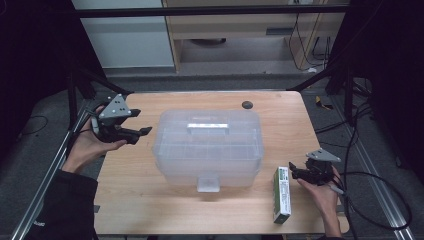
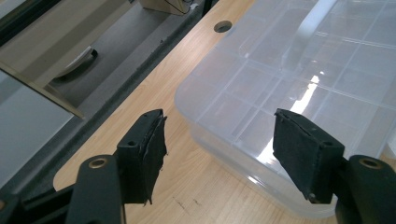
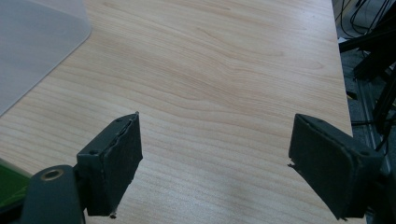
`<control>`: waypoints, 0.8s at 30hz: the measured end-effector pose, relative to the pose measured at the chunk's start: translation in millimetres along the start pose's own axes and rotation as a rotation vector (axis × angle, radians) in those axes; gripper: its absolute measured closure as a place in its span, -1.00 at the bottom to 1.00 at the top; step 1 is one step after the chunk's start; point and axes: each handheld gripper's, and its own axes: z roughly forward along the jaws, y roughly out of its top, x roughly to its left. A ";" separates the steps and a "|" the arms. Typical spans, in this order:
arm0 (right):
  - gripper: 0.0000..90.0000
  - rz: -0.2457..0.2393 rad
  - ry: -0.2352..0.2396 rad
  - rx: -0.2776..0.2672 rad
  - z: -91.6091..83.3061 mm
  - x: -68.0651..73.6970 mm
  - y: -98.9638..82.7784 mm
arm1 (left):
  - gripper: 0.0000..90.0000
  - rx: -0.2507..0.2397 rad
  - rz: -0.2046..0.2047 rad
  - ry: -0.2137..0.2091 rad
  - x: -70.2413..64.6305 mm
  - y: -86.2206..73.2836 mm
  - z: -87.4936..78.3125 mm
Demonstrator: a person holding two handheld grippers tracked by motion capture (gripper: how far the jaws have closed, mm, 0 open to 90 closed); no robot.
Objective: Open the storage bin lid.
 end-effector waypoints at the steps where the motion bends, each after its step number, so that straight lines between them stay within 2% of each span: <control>1: -0.61 0.001 0.000 0.000 0.1 0.0 0.0 | -0.24 0.023 0.004 -0.007 -1.2 1.8 -1.5; 4: -0.61 0.002 -0.001 -0.003 -0.3 0.0 0.3 | -0.23 0.026 0.017 -0.017 -3.1 5.6 -0.5; 7: -0.61 0.000 0.000 -0.002 -0.4 -0.3 0.3 | -0.22 0.045 0.055 -0.035 -5.6 12.6 1.0; 12: -0.61 -0.005 0.003 0.005 0.3 -0.2 -0.2 | -0.18 0.049 0.076 -0.054 -6.8 17.1 3.3; 15: -0.61 -0.004 0.005 0.005 0.1 -0.2 0.1 | -0.14 0.067 0.114 -0.073 -7.9 22.7 6.6; 18: -0.61 -0.006 0.005 0.006 0.0 -0.1 0.4 | -0.11 0.079 0.129 -0.080 -9.1 25.1 8.2; 21: -0.60 -0.007 0.006 0.008 0.1 0.2 0.6 | -0.06 0.106 0.166 -0.083 -12.4 30.1 12.5; 24: -0.60 -0.002 0.005 0.008 0.2 -0.3 0.3 | -0.03 0.111 0.175 -0.083 -13.5 32.1 13.8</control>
